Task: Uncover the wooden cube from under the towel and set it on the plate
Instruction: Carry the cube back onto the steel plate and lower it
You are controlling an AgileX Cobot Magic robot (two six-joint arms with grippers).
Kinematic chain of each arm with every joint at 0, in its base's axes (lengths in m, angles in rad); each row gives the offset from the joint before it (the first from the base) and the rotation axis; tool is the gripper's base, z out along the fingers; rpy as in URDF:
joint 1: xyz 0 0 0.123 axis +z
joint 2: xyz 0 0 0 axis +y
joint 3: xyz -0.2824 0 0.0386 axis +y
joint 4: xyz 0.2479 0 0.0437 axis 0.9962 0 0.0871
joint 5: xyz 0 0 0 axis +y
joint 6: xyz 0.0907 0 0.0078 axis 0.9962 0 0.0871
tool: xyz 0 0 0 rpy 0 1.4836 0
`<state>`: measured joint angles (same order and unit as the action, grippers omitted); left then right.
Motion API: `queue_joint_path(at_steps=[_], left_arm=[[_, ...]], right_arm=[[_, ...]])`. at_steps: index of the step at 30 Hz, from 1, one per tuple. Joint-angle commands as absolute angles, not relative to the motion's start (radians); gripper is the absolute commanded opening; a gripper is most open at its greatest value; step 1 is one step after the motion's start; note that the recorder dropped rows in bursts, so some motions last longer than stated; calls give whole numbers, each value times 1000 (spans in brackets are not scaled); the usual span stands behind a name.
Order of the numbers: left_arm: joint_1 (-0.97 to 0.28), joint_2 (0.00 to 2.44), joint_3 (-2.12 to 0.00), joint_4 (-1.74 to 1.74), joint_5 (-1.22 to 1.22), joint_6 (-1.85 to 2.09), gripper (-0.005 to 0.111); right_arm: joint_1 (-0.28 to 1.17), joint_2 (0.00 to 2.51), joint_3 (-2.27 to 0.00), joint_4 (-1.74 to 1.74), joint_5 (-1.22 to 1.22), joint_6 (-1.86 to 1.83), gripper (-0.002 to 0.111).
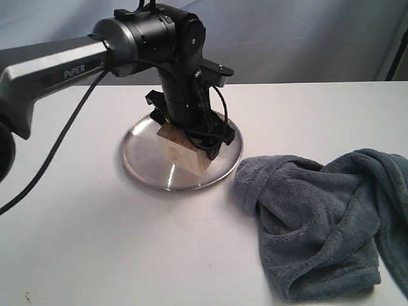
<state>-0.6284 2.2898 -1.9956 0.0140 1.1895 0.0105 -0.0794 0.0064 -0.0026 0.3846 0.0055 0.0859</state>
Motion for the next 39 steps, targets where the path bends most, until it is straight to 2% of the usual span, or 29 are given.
queue_joint_path(at_steps=[1, 9, 17, 21, 24, 39], left_arm=[[-577, 2368, -2139, 30, 1221, -26, 0], [-501, 2460, -2192, 8, 1218, -23, 0], [-487, 2482, -2192, 11, 1184, -21, 0], [-487, 2482, -2192, 11, 1186, -25, 4], [-487, 2482, -2192, 7, 1217, -25, 13], [-487, 2482, -2192, 19, 1208, -96, 77]], right_arm=[[-79, 0, 0, 390, 17, 90, 3], [-79, 0, 0, 390, 17, 90, 3], [-79, 0, 0, 390, 17, 90, 3], [-79, 0, 0, 390, 17, 90, 3], [-79, 0, 0, 390, 17, 90, 3], [-79, 0, 0, 390, 17, 90, 3]])
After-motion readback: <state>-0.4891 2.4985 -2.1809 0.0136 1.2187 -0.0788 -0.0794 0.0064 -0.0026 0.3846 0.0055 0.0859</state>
